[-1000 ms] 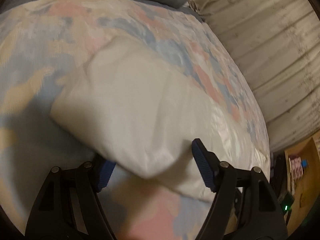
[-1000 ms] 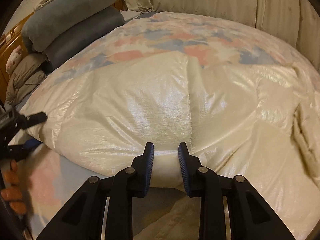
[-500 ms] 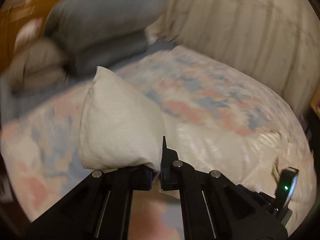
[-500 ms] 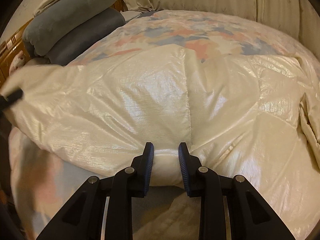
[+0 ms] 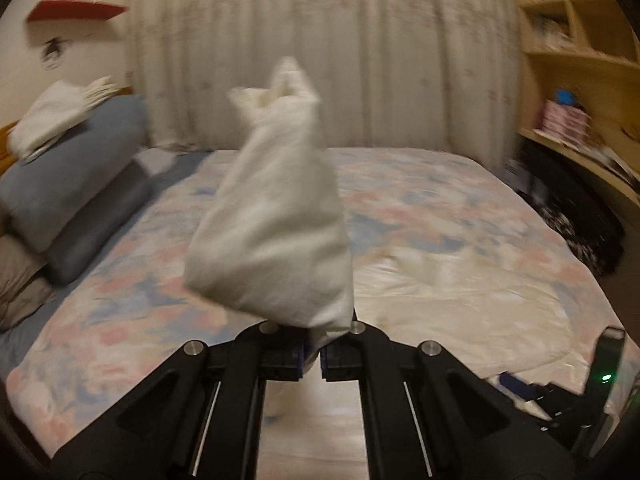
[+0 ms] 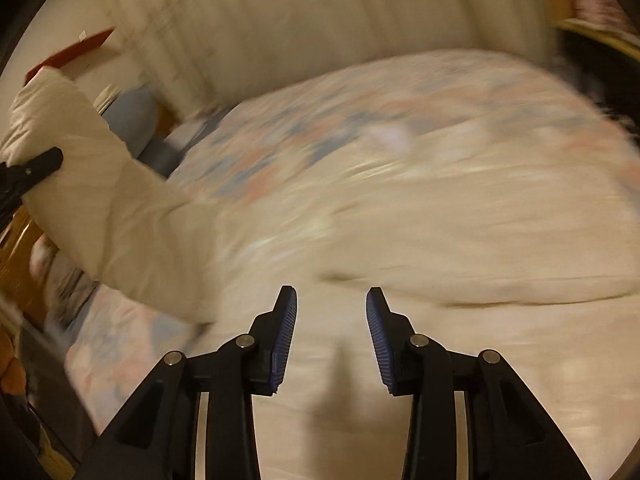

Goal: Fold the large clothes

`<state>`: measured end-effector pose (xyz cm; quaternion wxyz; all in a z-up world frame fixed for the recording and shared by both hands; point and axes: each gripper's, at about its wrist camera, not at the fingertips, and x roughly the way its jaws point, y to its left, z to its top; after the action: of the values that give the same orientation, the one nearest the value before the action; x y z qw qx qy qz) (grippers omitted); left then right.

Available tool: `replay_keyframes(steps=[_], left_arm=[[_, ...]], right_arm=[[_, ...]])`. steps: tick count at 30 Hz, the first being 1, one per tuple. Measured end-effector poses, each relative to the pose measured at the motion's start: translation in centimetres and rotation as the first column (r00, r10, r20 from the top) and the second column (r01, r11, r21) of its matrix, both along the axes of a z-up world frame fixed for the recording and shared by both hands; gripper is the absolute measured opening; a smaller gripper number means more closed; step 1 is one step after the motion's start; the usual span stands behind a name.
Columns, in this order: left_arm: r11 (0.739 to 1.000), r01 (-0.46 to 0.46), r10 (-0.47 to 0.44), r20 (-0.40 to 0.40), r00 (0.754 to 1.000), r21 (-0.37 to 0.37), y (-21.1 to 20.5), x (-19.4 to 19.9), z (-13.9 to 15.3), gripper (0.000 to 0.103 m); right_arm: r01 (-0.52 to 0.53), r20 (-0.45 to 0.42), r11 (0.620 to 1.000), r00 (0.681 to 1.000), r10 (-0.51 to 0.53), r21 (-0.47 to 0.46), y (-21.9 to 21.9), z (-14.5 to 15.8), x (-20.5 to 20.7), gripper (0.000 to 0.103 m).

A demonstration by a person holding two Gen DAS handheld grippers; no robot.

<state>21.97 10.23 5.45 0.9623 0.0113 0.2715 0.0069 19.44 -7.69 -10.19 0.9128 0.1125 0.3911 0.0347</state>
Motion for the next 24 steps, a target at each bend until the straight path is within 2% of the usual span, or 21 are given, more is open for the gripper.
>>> replay_keyframes(steps=[4, 7, 9, 11, 13, 14, 15, 16, 17, 20, 24], left_arm=[[0.996, 0.083, -0.083, -0.051, 0.995, 0.006, -8.1, 3.2, -2.3, 0.002], [0.992, 0.126, -0.123, -0.118, 0.985, 0.013, -13.5, 5.2, -5.7, 0.003], [0.984, 0.176, -0.172, -0.175, 0.969, 0.008, -16.9, 6.3, -8.6, 0.003], [0.973, 0.231, -0.221, -0.258, 0.941, 0.009, -20.0, 7.4, -12.3, 0.005], [0.956, 0.294, -0.277, -0.333, 0.901, -0.001, -22.2, 7.8, -15.5, 0.02], [0.944, 0.329, -0.31, -0.375, 0.874, -0.013, -23.1, 8.1, -17.1, 0.025], [0.934, 0.355, -0.335, -0.403, 0.852, -0.026, -23.7, 8.2, -18.4, 0.034], [0.928, 0.37, -0.349, -0.419, 0.838, -0.033, -23.9, 8.0, -19.3, 0.042], [0.924, 0.38, -0.36, -0.425, 0.83, -0.041, -24.0, 7.9, -19.7, 0.044], [0.92, 0.384, -0.38, -0.416, 0.826, -0.078, -22.8, 7.3, -19.6, 0.05], [0.914, 0.383, -0.402, -0.397, 0.825, -0.13, -19.7, 6.2, -16.8, 0.055]], right_arm=[[0.128, 0.016, 0.992, 0.992, -0.128, -0.014, -7.4, 0.7, -1.6, 0.037], [0.185, 0.005, 0.983, 0.983, -0.185, -0.003, -11.3, 0.1, -2.5, 0.037], [0.211, -0.015, 0.977, 0.977, -0.211, 0.012, -13.8, -0.9, -2.9, 0.037], [0.229, -0.037, 0.973, 0.973, -0.228, 0.025, -15.7, -1.8, -3.6, 0.037], [0.238, -0.058, 0.971, 0.97, -0.235, 0.039, -17.0, -2.9, -3.9, 0.041], [0.242, -0.065, 0.969, 0.969, -0.239, 0.042, -17.2, -3.4, -3.8, 0.049], [0.245, -0.066, 0.968, 0.968, -0.242, 0.046, -17.3, -3.8, -3.9, 0.053], [0.248, -0.065, 0.968, 0.967, -0.245, 0.047, -17.1, -4.1, -4.1, 0.063], [0.25, -0.063, 0.967, 0.967, -0.247, 0.051, -17.3, -4.3, -4.2, 0.068], [0.249, -0.056, 0.966, 0.968, -0.245, 0.068, -17.3, -4.4, -4.0, 0.068], [0.233, -0.054, 0.967, 0.972, -0.229, 0.098, -16.9, -3.5, -3.9, 0.068]])
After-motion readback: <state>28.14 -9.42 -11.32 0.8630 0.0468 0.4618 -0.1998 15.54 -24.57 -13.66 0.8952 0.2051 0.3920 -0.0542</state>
